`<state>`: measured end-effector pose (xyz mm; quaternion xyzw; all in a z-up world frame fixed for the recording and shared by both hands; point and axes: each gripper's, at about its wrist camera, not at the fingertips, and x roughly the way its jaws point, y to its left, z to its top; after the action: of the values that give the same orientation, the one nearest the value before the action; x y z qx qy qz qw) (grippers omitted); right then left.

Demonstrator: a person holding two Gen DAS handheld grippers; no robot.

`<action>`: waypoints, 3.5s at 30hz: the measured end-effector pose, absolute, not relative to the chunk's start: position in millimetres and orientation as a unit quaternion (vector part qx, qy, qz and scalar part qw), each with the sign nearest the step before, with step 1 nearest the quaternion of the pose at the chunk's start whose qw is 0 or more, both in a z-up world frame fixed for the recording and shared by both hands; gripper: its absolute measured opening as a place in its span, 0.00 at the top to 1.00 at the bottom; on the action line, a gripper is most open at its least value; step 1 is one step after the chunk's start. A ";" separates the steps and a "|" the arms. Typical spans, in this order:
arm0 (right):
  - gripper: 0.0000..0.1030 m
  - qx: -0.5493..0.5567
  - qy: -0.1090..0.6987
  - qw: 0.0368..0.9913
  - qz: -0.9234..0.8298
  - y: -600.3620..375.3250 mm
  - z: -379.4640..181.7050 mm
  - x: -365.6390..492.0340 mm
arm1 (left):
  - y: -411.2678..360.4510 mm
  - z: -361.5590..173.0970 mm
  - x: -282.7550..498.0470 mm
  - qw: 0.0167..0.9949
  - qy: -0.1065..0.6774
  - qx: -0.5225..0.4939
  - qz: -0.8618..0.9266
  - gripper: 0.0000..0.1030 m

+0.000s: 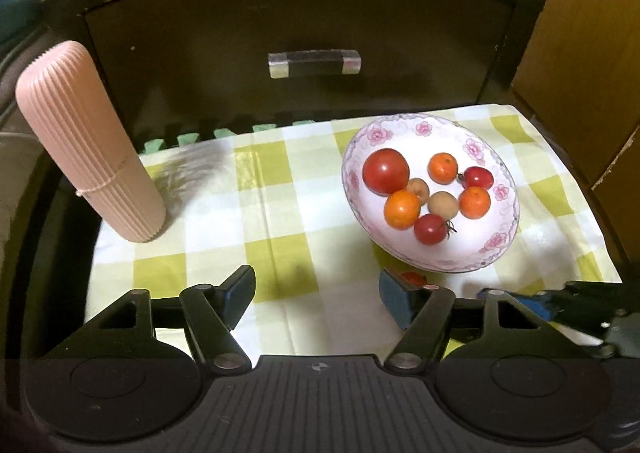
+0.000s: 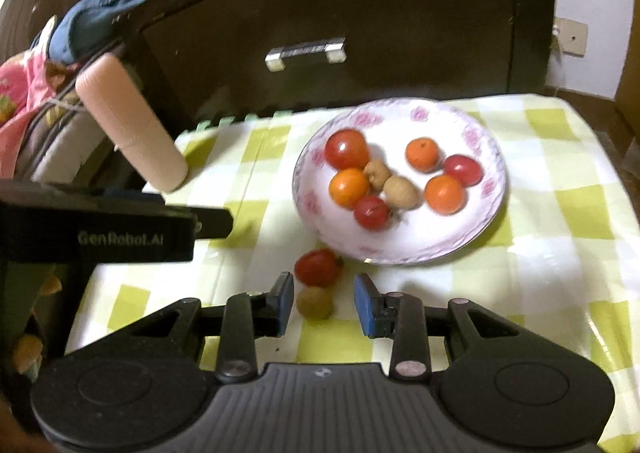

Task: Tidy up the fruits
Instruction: 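Withdraw both open tools from the bowl toward the remaining fruits, then grasp a brown fruit with the right tool while the left tool grasps a red tomato, then lift the brown fruit with the right tool while the left tool holds the tomato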

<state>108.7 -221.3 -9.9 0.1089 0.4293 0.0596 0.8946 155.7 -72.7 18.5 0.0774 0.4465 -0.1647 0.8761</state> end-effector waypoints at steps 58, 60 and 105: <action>0.75 0.087 0.485 0.869 0.036 -261.7 -42.6 88.3 | -119.8 -36.1 150.0 0.822 0.499 0.125 -0.243 0.59; 0.75 0.088 0.485 0.869 0.035 -261.9 -42.0 86.0 | -113.3 -36.0 141.8 0.821 0.504 0.118 -0.242 0.59; 0.59 0.094 0.468 0.875 0.078 -264.7 -26.6 38.9 | -89.9 -35.2 96.8 0.806 0.507 0.133 -0.276 0.30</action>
<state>38.9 -264.7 -26.6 0.0939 0.4684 0.0785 0.8750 96.8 -89.9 -35.2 0.1332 0.5067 -0.2755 0.8060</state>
